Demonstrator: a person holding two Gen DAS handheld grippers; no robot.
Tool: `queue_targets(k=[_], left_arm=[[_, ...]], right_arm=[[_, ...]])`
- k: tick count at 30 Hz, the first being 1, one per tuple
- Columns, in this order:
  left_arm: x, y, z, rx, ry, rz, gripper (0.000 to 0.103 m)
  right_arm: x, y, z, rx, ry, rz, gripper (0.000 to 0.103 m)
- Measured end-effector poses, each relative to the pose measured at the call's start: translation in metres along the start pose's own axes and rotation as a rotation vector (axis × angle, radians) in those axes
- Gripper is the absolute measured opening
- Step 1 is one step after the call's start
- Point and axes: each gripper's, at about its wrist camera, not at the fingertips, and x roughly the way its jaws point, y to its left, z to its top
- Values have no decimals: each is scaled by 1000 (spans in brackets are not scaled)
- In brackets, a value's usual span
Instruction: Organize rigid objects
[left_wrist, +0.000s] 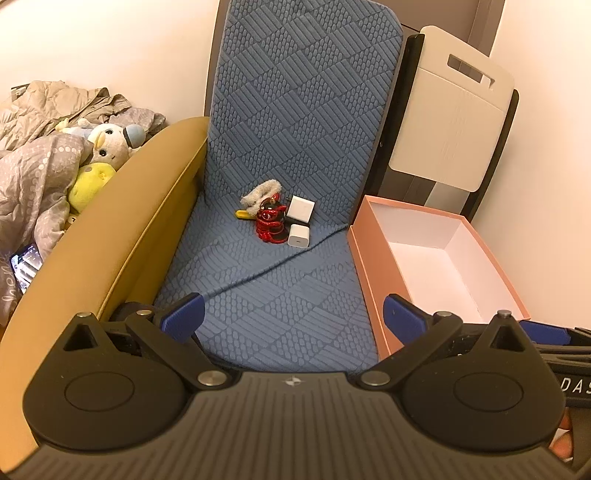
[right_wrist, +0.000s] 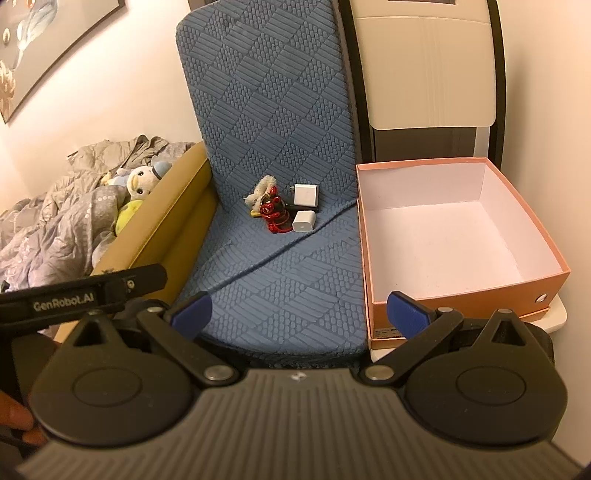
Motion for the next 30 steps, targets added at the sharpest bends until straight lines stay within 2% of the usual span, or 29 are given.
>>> queue_targets(k=[5, 10, 21, 30], left_arm=[[2, 0, 2, -4, 1, -3, 103], [4, 0, 2, -3, 11, -3, 103], [0, 3, -2, -13, 9, -10, 103], [3, 4, -4, -19, 5, -6, 103]], right_arm=[[1, 3, 1, -19, 15, -28, 102], [3, 5, 2, -29, 32, -48, 94], [6, 4, 2, 5, 59, -6, 95], [4, -2, 0, 15, 56, -23, 94]])
